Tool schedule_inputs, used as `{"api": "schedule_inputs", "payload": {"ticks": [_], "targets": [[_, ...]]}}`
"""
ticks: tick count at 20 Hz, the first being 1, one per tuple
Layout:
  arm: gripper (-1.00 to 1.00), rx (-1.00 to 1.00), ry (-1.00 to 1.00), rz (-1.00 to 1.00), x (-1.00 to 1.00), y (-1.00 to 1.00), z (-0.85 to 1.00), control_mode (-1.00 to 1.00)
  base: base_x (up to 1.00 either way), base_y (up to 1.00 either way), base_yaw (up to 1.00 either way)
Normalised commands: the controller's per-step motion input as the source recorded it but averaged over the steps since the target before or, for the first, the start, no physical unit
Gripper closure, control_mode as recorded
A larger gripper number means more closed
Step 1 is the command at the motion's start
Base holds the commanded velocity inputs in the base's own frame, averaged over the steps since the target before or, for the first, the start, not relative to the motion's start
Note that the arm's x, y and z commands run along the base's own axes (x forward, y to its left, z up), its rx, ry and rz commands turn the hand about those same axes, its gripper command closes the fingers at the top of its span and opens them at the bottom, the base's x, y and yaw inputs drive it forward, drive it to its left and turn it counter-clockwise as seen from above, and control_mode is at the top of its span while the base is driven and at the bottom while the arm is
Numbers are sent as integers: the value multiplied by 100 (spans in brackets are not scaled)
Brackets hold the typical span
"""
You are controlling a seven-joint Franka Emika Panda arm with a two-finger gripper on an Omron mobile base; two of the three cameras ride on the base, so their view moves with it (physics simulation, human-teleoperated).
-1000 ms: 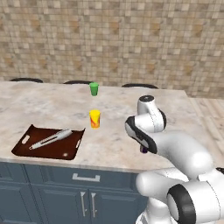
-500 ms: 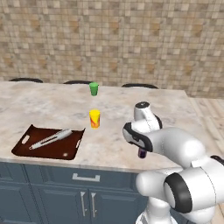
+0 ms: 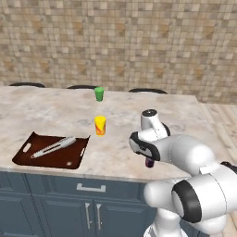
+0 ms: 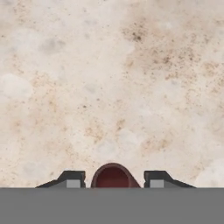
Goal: Place the drinks on the dining counter in a tight cluster.
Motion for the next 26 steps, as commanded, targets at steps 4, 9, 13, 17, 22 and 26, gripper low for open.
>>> {"api": "schedule_inputs", "payload": {"ticks": [4, 9, 13, 17, 22, 26], "targets": [[-100, 0, -9, -5, -15, 0, 3, -100, 0, 0, 0], [-100, 0, -3, -1, -18, 0, 17, -100, 0, 0, 0], [-100, 1, 0, 0, -19, 0, 29, -100, 0, 0, 0], [-100, 7, 0, 0, -48, 1, 25, -100, 0, 0, 0], [-100, 3, 0, 15, -60, 6, 1, -100, 0, 0, 0], [-100, 0, -6, 29, -71, 3, 0, -100, 0, 0, 0]]}}
